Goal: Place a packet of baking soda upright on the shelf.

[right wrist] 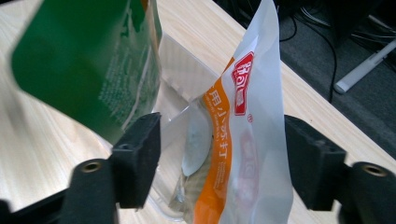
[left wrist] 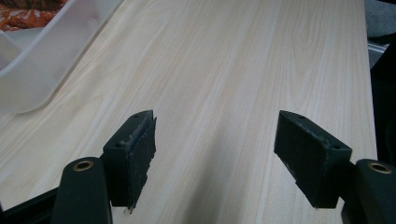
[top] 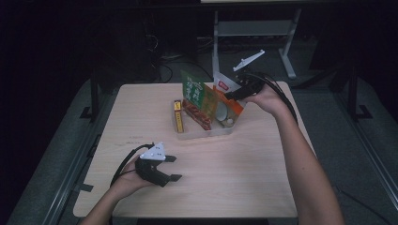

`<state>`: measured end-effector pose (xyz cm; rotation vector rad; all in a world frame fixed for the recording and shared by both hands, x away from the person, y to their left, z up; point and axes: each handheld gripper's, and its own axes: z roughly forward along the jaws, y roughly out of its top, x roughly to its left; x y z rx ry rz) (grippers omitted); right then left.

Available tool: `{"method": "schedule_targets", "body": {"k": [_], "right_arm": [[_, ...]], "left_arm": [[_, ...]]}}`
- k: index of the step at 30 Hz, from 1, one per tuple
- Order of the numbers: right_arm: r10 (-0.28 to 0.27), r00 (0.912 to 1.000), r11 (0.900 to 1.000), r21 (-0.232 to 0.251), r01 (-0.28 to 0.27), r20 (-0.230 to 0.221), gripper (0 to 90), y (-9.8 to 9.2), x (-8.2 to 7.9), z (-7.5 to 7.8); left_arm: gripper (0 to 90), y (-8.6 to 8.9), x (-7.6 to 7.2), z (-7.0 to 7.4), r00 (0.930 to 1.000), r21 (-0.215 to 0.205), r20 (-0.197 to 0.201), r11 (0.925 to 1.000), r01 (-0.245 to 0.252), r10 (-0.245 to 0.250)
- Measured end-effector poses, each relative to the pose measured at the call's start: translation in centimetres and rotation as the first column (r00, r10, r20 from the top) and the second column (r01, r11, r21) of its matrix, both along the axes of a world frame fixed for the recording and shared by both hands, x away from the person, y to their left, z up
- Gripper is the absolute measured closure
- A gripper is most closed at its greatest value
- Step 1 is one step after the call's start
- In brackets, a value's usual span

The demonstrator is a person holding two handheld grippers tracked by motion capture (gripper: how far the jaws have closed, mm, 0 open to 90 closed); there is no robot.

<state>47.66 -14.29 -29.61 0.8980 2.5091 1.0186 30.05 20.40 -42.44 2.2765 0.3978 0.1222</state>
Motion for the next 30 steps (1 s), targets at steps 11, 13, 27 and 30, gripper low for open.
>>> {"method": "schedule_targets", "body": {"k": [11,13,27,30], "right_arm": [[-0.022,0.9996,0.999,0.023,0.022,0.015,26.6,-1.8,-2.1,0.7],[-0.025,0.9993,0.999,0.038,0.024,0.029,26.1,-2.6,-2.8,0.8],[-0.055,0.9959,0.993,0.107,0.047,0.072,23.5,-5.8,-6.7,0.1],[-0.048,0.9948,0.993,0.11,0.038,0.089,23.5,-6.5,-8.0,-0.4]], "left_arm": [[28.9,0.0,0.0,0.1,1.0,-0.001,-0.003,1.0,-0.006,0.006],[28.9,0.0,0.0,0.1,1.0,0.0,-0.005,1.0,-0.007,0.007],[26.9,0.3,0.0,0.2,0.9997,-0.007,-0.003,0.9997,-0.024,0.024],[24.3,0.4,0.0,0.1,0.9993,-0.006,-0.011,0.9994,-0.034,0.034]]}}
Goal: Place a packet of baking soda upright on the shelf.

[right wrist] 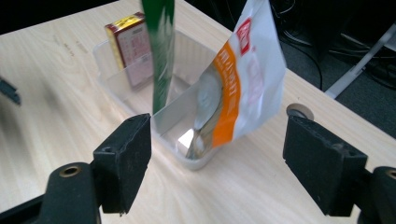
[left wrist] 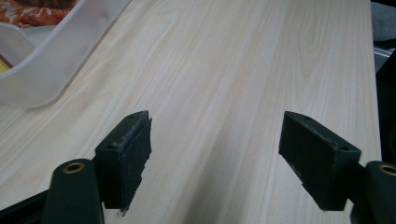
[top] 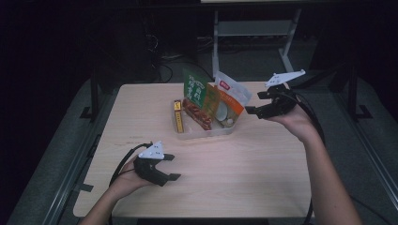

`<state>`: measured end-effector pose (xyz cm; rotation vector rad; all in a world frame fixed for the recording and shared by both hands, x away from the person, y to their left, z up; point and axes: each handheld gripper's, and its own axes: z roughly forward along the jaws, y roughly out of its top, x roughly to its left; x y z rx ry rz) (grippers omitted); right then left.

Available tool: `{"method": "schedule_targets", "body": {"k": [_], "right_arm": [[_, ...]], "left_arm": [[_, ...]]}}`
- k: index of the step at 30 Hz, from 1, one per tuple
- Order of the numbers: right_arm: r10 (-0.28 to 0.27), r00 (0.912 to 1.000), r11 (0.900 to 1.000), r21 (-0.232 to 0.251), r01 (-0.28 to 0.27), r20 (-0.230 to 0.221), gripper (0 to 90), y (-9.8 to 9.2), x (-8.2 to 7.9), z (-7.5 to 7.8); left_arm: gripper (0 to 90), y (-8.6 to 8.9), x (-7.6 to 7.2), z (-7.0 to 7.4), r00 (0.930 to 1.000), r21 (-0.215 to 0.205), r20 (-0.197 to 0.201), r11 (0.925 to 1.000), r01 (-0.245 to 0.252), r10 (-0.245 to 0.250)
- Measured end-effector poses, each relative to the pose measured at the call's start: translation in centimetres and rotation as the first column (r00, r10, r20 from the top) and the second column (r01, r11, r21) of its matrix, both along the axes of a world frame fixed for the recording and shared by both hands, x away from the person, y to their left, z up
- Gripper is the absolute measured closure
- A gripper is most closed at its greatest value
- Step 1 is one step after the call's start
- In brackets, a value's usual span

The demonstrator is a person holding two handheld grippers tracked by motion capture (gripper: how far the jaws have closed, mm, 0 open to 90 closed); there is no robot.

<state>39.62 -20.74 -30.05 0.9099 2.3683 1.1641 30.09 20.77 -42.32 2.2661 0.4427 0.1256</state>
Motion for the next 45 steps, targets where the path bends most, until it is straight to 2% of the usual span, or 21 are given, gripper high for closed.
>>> {"method": "schedule_targets", "body": {"k": [6,7,8,15,16,17,21,24,25,26,27,28,29,32,33,34,35,36,37,43,45], "right_arm": [[0.008,0.9999,1.0,0.024,-0.008,0.008,23.5,-0.7,-2.8,-1.7],[0.024,0.9997,0.999,0.034,-0.023,-0.006,23.5,-0.8,-3.7,-2.4],[0.024,0.9997,0.999,0.034,-0.023,-0.006,23.5,-0.8,-3.7,-2.4],[0.093,0.995,0.995,0.03,-0.092,-0.037,23.9,0.8,-6.7,-5.5],[0.093,0.995,0.995,0.03,-0.092,-0.037,23.9,0.8,-6.7,-5.5],[0.12,0.9912,0.993,0.026,-0.119,-0.055,23.9,1.6,-7.2,-6.3],[0.168,0.9833,0.986,0.013,-0.167,-0.071,24.1,3.2,-7.9,-7.5],[0.218,0.9739,0.976,0.019,-0.217,-0.064,24.1,4.7,-8.5,-8.6],[0.243,0.9672,0.97,0.022,-0.242,-0.073,23.9,5.6,-8.8,-9.6],[0.243,0.9672,0.97,0.022,-0.242,-0.073,23.9,5.6,-8.8,-9.6],[0.262,0.9619,0.965,0.02,-0.261,-0.079,24.1,6.6,-9.1,-10.7],[0.262,0.9619,0.965,0.02,-0.261,-0.079,24.1,6.6,-9.1,-10.7],[0.273,0.957,0.962,0.021,-0.272,-0.098,24.1,7.0,-9.2,-11.3],[0.316,0.9377,0.946,-0.025,-0.323,-0.144,24.7,8.3,-9.3,-12.8],[0.335,0.927,0.937,-0.044,-0.346,-0.169,24.7,9.1,-9.4,-13.6],[0.335,0.927,0.937,-0.044,-0.346,-0.169,24.7,9.1,-9.4,-13.6],[0.36,0.9194,0.922,-0.088,-0.376,-0.159,24.7,9.8,-9.6,-14.1],[0.36,0.9194,0.922,-0.088,-0.376,-0.159,24.7,9.8,-9.6,-14.1],[0.372,0.9135,0.917,-0.089,-0.389,-0.166,24.7,10.2,-9.6,-14.3],[0.375,0.9129,0.917,-0.082,-0.391,-0.16,24.5,10.2,-9.7,-14.4],[0.367,0.9167,0.921,-0.072,-0.382,-0.157,24.2,10.0,-9.6,-14.3]], "left_arm": [[20.6,0.0,0.0,0.0,0.9998,0.001,-0.013,0.9999,-0.012,0.012],[20.7,0.0,0.0,0.0,0.9999,0.004,-0.004,0.9999,-0.013,0.013],[20.7,0.1,0.1,0.1,0.9999,0.012,0.002,0.9998,-0.014,0.014],[20.6,0.5,-0.1,0.2,0.9997,0.012,-0.017,0.9998,-0.016,0.016],[20.6,0.6,-0.2,0.1,0.9998,0.013,-0.017,0.9998,-0.012,0.013],[20.3,0.6,-0.3,0.0,0.9997,0.01,-0.02,0.9999,-0.012,0.012],[20.3,0.5,-0.8,-0.7,0.9993,-0.007,-0.035,0.9999,-0.015,0.014],[20.3,0.5,-1.1,-1.1,0.9993,0.005,-0.037,1.0,-0.005,0.005],[20.3,0.5,-1.2,-1.2,0.9995,0.007,-0.033,1.0,-0.004,0.004],[20.3,0.5,-1.2,-1.2,0.9996,0.007,-0.03,1.0,0.001,-0.001],[20.3,0.4,-1.3,-1.3,0.9996,0.008,-0.028,1.0,0.005,-0.005],[20.3,0.4,-1.3,-1.3,0.9996,0.008,-0.028,1.0,0.005,-0.005],[20.3,0.4,-1.4,-1.4,0.9997,0.015,-0.024,0.9998,0.011,-0.011],[20.3,0.1,-1.4,-2.0,0.9992,0.03,-0.033,0.9993,0.022,-0.021],[20.3,0.0,-1.5,-2.1,0.999,0.034,-0.036,0.999,0.028,-0.027],[20.3,-0.2,-1.6,-2.3,0.9989,0.033,-0.038,0.9991,0.028,-0.027],[20.3,-0.4,-1.6,-2.4,0.9988,0.042,-0.035,0.9985,0.037,-0.035],[20.3,-0.5,-1.6,-2.5,0.9986,0.046,-0.033,0.998,0.043,-0.042],[20.3,-0.6,-1.6,-2.5,0.9982,0.048,-0.039,0.9978,0.047,-0.045],[20.3,-0.8,-1.6,-2.7,0.9978,0.053,-0.042,0.9972,0.053,-0.05],[20.3,-0.8,-1.6,-2.8,0.9979,0.05,-0.041,0.9974,0.053,-0.051]]}}
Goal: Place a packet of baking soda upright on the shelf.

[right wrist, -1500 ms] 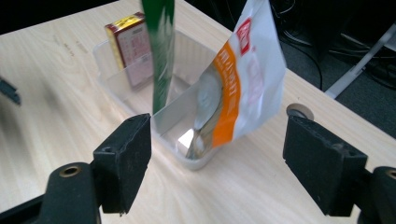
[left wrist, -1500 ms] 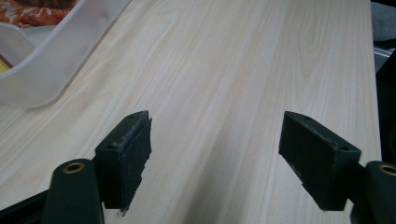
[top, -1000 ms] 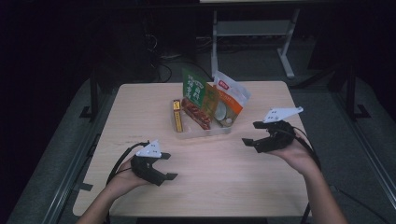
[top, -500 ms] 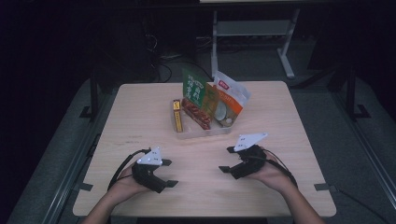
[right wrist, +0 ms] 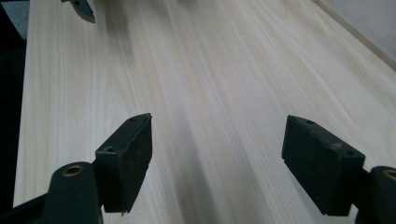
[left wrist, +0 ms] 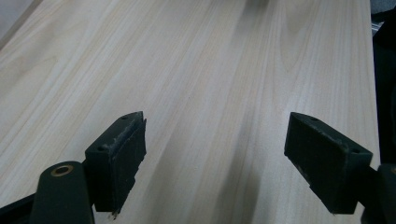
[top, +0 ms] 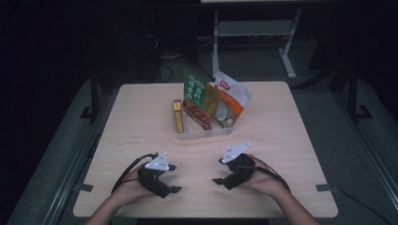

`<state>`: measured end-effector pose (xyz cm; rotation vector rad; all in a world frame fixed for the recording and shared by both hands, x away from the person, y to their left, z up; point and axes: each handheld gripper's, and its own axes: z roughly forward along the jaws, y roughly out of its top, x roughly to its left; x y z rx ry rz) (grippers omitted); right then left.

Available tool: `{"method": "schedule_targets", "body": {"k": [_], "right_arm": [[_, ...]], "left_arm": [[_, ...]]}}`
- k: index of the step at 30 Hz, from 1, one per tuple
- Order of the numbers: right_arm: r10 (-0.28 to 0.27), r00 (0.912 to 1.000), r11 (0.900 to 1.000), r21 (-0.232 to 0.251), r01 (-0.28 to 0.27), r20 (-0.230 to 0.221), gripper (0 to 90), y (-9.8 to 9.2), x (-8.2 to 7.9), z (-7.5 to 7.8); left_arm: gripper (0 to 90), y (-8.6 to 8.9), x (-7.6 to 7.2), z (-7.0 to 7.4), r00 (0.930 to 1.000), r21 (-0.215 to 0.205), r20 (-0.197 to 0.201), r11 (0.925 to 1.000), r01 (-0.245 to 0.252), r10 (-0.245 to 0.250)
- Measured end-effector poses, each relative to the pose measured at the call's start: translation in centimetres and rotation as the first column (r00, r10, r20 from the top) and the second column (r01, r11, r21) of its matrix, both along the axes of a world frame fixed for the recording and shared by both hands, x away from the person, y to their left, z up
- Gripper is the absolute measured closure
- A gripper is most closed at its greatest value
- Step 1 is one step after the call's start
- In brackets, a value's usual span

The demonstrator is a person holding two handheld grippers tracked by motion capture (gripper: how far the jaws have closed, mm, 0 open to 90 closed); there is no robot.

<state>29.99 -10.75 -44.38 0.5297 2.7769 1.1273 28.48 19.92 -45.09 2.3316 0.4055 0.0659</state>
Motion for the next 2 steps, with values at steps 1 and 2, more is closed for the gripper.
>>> {"method": "schedule_targets", "body": {"k": [1,2], "right_arm": [[0.0,1.0,1.0,0.0,0.0,0.0,24.2,0.0,0.0,0.0],[-0.001,1.0,1.0,0.001,0.001,0.005,24.0,-0.08,0.07,-0.02]], "left_arm": [[20.3,0.0,0.0,0.0,1.0,0.0,0.0,1.0,0.0,0.0],[20.3,-0.03,0.02,-0.05,1.0,0.003,-0.002,1.0,0.0,0.0]]}}
